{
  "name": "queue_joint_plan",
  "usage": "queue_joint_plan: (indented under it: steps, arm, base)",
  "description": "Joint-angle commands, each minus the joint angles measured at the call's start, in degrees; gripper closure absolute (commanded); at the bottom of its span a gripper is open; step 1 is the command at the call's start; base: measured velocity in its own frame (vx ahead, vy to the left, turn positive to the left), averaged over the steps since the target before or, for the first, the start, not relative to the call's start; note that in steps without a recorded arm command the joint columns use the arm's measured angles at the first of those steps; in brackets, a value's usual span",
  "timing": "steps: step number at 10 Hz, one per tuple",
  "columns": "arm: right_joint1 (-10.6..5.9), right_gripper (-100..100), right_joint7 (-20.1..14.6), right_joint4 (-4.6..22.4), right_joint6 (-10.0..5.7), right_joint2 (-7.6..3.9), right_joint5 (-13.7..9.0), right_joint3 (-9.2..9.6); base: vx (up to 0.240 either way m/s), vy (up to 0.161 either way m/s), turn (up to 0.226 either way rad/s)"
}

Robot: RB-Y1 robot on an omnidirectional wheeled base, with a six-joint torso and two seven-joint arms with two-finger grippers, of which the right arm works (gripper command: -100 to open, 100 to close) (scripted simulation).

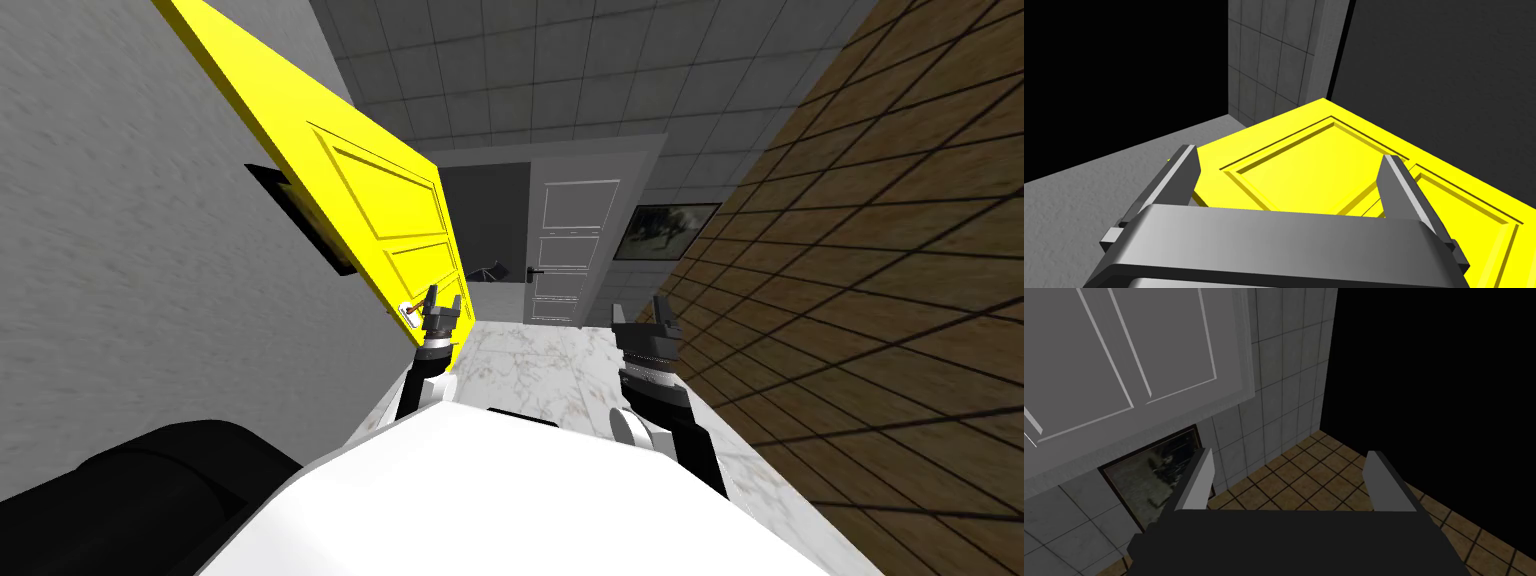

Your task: Pull the door open

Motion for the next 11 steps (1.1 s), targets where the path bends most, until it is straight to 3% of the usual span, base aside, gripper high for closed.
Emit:
queue_joint_plan:
  steps: [1, 4, 11]
  arm:
    - [-0.71, -100, 0.2, 1.6, 0.21, -0.56, -0.4, -0.10]
    - [-1.79, -100, 0.5, 4.1, 0.52, -1.34, -1.1, -0.24]
    - [-5.86, -100, 1.6, 13.5, 1.70, -4.05, -3.5, -0.80]
  base:
    - [0.111, 0.020, 0.035]
    - [0.163, 0.026, 0.030]
    - [0.175, 0.045, 0.042]
